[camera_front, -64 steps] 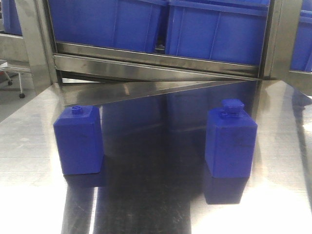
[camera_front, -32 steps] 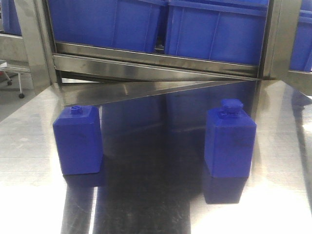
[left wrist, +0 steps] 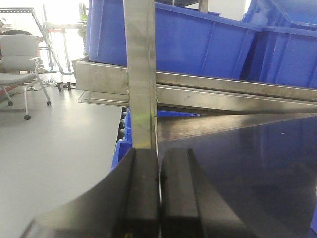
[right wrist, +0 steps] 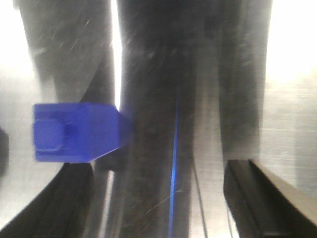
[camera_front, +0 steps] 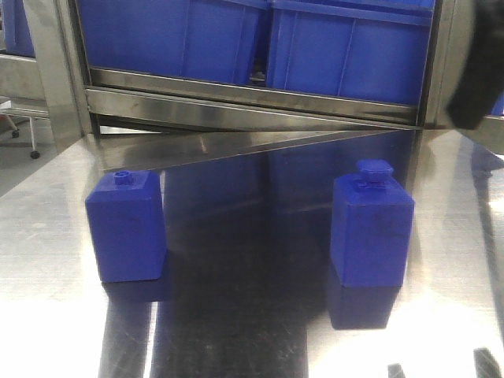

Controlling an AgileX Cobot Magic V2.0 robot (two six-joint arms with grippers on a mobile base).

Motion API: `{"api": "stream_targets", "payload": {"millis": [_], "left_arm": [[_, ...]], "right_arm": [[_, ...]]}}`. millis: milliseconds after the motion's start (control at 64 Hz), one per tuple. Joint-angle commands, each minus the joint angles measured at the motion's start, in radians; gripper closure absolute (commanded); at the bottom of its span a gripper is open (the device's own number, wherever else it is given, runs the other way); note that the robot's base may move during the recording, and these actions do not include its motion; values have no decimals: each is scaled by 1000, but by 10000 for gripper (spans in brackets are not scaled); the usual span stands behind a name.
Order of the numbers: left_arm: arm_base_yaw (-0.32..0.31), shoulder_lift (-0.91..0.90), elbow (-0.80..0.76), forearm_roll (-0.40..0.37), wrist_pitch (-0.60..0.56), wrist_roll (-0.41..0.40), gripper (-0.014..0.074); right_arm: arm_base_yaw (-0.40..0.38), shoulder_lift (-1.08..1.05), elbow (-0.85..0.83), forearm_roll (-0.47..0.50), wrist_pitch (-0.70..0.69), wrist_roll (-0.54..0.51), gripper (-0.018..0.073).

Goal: Pick and sort blue part to right shelf
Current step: 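Lower the right gripper over the nearer blue bottle and close on it, then lift the blue bottle with the right gripper off the table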

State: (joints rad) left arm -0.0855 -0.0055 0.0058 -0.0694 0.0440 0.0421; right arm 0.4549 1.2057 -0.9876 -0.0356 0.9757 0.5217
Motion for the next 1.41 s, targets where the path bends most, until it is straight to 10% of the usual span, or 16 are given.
{"api": "stream_targets", "payload": {"millis": [0,1390], "left_arm": [[0,-23,24,-2,-81,-5,472],[0,-23,24,-2,-81,-5,472]], "right_arm": [[46,69,-116,-13,58,8,-53],[158,446,-219,46,-5,41,-51]]}}
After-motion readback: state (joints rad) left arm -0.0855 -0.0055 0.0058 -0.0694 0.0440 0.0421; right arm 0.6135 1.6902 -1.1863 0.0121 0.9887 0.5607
